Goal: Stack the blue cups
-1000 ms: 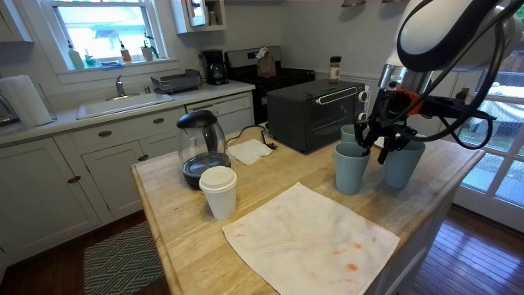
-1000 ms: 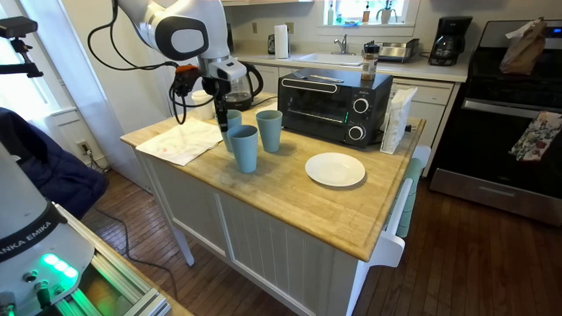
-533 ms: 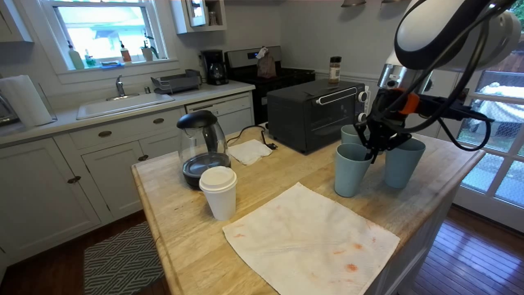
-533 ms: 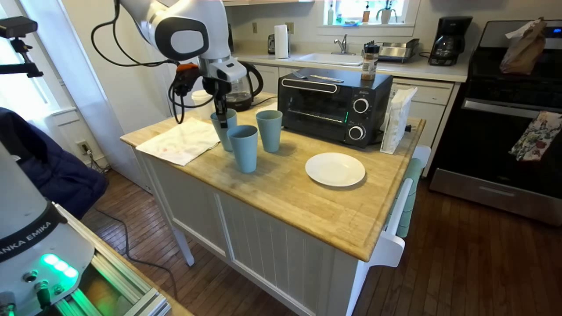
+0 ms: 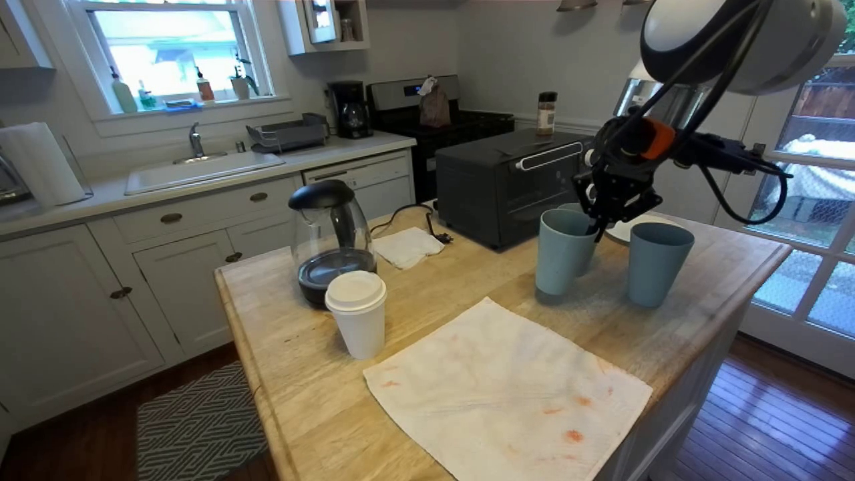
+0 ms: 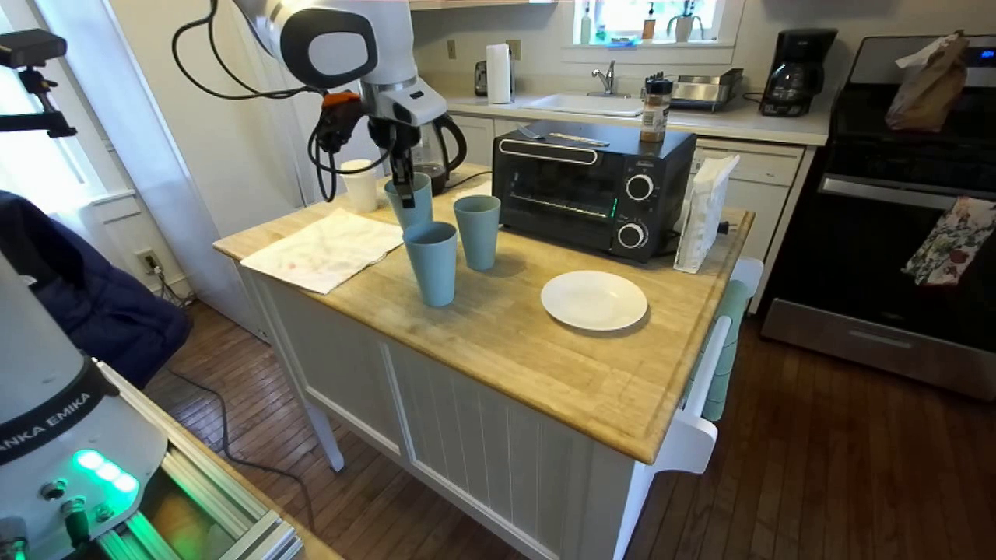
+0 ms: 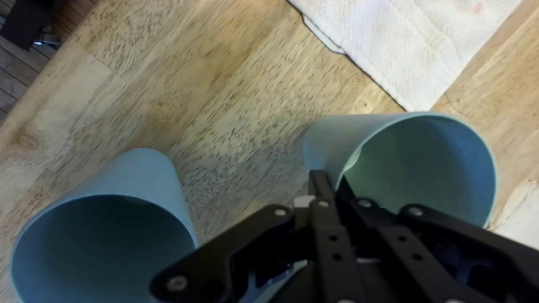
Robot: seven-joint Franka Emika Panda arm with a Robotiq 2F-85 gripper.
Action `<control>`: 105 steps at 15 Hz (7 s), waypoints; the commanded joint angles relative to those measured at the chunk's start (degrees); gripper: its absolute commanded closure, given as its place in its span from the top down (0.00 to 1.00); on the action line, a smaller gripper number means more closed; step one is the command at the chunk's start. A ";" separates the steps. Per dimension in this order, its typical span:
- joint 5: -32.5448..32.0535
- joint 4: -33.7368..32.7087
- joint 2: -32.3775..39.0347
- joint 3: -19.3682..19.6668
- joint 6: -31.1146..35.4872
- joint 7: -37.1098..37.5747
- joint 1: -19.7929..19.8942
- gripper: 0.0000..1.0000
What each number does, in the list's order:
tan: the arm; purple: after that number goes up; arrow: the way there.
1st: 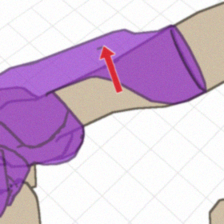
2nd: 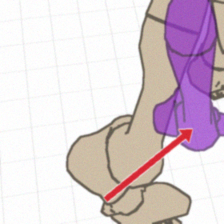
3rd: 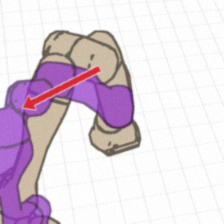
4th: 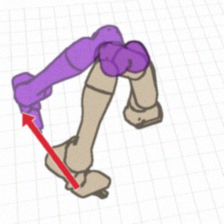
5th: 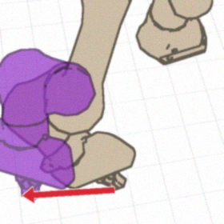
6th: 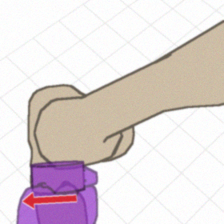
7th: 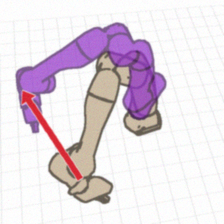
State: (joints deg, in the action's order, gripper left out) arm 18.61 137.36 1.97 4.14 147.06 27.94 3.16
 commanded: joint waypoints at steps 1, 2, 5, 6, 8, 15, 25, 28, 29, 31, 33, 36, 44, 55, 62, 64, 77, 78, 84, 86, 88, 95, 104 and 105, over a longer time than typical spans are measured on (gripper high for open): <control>1.66 -1.25 -4.15 0.55 -4.83 -0.49 0.91 0.01; 2.03 -1.64 -5.10 0.67 -6.24 -0.97 1.10 0.01; 2.31 -2.41 -8.67 1.24 -10.01 -1.39 1.64 0.01; 2.26 -2.48 -10.15 1.47 -11.41 -1.40 1.88 0.01; 0.42 -2.45 -12.78 1.82 -13.65 0.95 2.82 0.01; -4.91 -1.71 -18.21 2.91 -21.29 2.49 7.83 0.01; -6.68 -2.21 -17.94 6.73 -28.19 -2.77 11.40 0.01; -7.60 -2.46 -17.59 7.22 -28.54 -3.27 12.08 0.01; -7.75 -2.51 -17.29 7.37 -28.53 -3.28 12.18 0.01; -8.84 -2.66 -16.63 7.31 -28.39 -2.68 12.52 0.01; -9.01 -2.83 -16.02 7.47 -28.10 -3.03 12.57 0.01; -8.28 -2.83 -14.52 7.45 -27.44 -3.72 12.20 0.01; -9.55 -3.25 -11.00 7.54 -26.82 -3.08 12.29 0.01; -8.61 -3.71 -3.05 7.75 -21.96 -4.42 11.16 0.13; -8.57 -4.16 -1.42 7.71 -20.37 -5.15 10.53 0.67; -8.68 -3.95 -1.04 7.62 -19.87 -5.91 10.29 0.81; -9.48 -3.36 4.11 7.35 -17.65 -14.94 9.16 0.63; -9.10 -3.31 4.18 7.27 -17.73 -15.86 9.12 0.56; -9.46 -3.17 3.26 7.22 -18.19 -16.75 8.80 0.13; -9.25 -3.08 2.46 7.19 -19.08 -17.94 8.86 0.02; -9.36 -2.99 1.39 7.34 -19.52 -18.82 9.01 0.00; -7.36 -2.64 -6.06 7.35 -24.85 -25.19 9.15 0.02; 3.60 -4.30 -15.53 7.14 -20.50 -27.15 6.62 0.02; 4.68 -4.66 -15.36 7.10 -18.85 -26.86 6.24 0.02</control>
State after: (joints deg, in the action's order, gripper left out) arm 19.23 133.37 -12.43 11.19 124.71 1.22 10.66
